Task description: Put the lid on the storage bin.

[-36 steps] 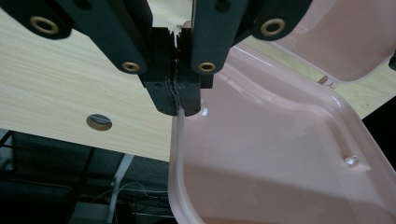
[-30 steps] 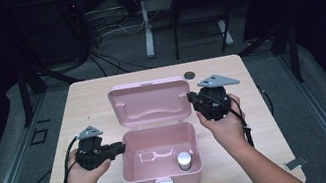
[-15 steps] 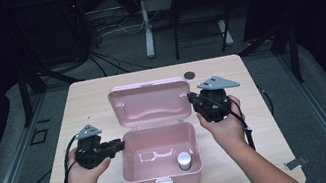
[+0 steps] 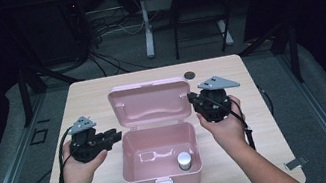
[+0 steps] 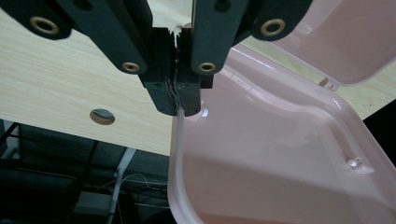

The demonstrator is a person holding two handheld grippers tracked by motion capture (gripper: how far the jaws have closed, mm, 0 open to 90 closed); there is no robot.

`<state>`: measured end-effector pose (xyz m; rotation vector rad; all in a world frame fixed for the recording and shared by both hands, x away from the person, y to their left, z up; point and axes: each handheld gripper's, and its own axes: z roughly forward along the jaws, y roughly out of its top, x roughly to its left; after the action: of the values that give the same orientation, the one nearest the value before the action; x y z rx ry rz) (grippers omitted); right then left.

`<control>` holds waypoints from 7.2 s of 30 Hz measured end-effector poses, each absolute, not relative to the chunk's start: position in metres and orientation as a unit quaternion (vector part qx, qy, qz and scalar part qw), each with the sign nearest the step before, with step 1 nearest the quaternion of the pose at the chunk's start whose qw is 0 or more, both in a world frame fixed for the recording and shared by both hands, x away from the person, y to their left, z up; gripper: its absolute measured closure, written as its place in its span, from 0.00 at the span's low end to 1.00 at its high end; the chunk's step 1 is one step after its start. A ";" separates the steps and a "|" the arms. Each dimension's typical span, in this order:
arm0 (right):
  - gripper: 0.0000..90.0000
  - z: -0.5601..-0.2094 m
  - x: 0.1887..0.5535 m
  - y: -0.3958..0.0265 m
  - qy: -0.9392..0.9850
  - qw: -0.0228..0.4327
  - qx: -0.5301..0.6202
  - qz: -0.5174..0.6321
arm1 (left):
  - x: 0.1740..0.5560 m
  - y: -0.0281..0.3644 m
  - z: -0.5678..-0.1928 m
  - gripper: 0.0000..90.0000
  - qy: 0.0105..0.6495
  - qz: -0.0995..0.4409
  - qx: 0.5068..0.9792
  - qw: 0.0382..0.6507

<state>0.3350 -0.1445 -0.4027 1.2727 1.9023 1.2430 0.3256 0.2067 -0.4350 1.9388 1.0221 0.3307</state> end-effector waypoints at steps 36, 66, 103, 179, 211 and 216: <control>0.97 -0.406 0.331 -0.146 0.701 0.267 0.466 0.469 | 0.351 0.209 -0.397 0.79 0.384 0.224 0.732 0.516; 0.90 -0.407 0.322 -0.148 0.696 0.273 0.444 0.494 | 0.341 0.202 -0.390 0.90 0.378 0.237 0.703 0.554; 0.82 -0.412 0.302 -0.152 0.707 0.259 0.420 0.507 | 0.311 0.210 -0.395 0.89 0.363 0.223 0.707 0.564; 0.64 -0.450 0.273 -0.203 0.669 0.260 0.456 0.526 | 0.279 0.215 -0.404 0.88 0.346 0.212 0.720 0.563; 0.59 -0.478 0.276 -0.206 0.690 0.256 0.445 0.511 | 0.261 0.219 -0.412 0.87 0.340 0.207 0.724 0.563; 0.56 -0.482 0.276 -0.205 0.694 0.260 0.444 0.503 | 0.258 0.220 -0.415 0.87 0.338 0.205 0.724 0.565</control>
<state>0.2762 -0.2046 -0.4817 1.2014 1.8806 1.3631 0.2578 0.2201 -0.4148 1.7028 0.7942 0.4812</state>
